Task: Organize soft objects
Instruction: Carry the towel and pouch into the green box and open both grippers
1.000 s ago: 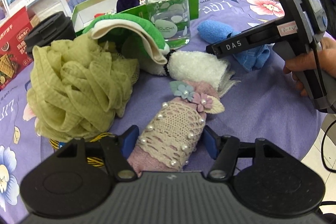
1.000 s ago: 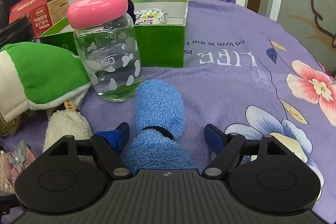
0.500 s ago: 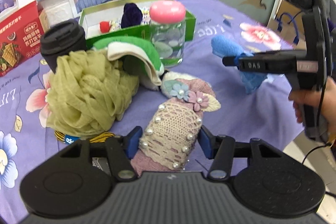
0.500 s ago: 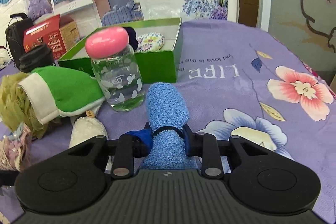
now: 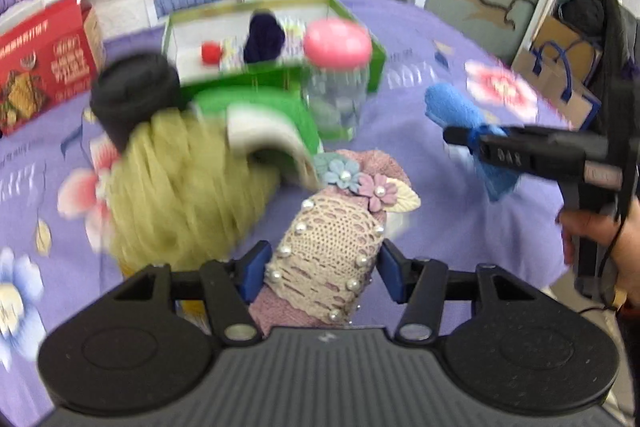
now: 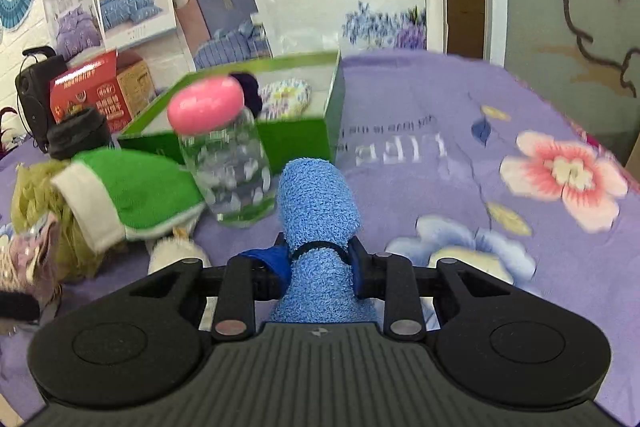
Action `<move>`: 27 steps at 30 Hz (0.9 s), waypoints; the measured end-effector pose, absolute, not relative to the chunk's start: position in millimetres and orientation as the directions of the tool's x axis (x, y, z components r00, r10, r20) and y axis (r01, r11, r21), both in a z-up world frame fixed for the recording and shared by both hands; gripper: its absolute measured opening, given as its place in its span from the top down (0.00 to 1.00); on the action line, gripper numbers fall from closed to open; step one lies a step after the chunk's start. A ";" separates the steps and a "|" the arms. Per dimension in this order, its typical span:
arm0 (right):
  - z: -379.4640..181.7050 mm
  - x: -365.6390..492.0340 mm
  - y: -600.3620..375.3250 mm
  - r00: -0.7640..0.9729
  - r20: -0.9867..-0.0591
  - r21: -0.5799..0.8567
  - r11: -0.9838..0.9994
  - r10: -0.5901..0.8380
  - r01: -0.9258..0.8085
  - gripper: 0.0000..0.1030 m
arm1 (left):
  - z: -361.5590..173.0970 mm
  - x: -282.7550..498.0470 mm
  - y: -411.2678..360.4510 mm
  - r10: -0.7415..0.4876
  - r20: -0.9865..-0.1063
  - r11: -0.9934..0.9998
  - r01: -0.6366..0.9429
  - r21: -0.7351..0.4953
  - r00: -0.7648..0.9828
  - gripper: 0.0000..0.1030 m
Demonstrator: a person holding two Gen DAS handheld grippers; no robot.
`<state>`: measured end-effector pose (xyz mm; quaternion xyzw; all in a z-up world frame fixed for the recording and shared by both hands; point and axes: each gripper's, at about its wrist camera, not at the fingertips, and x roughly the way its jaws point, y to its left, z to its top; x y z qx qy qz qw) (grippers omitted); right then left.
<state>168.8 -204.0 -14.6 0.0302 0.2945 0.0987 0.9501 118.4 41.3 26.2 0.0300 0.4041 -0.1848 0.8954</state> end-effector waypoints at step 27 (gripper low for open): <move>41.1 405.0 -147.4 0.804 -0.495 0.082 0.939 0.329 -0.334 0.79 | 98.9 409.9 69.9 -0.092 -0.670 0.992 0.130 0.006 0.736 0.30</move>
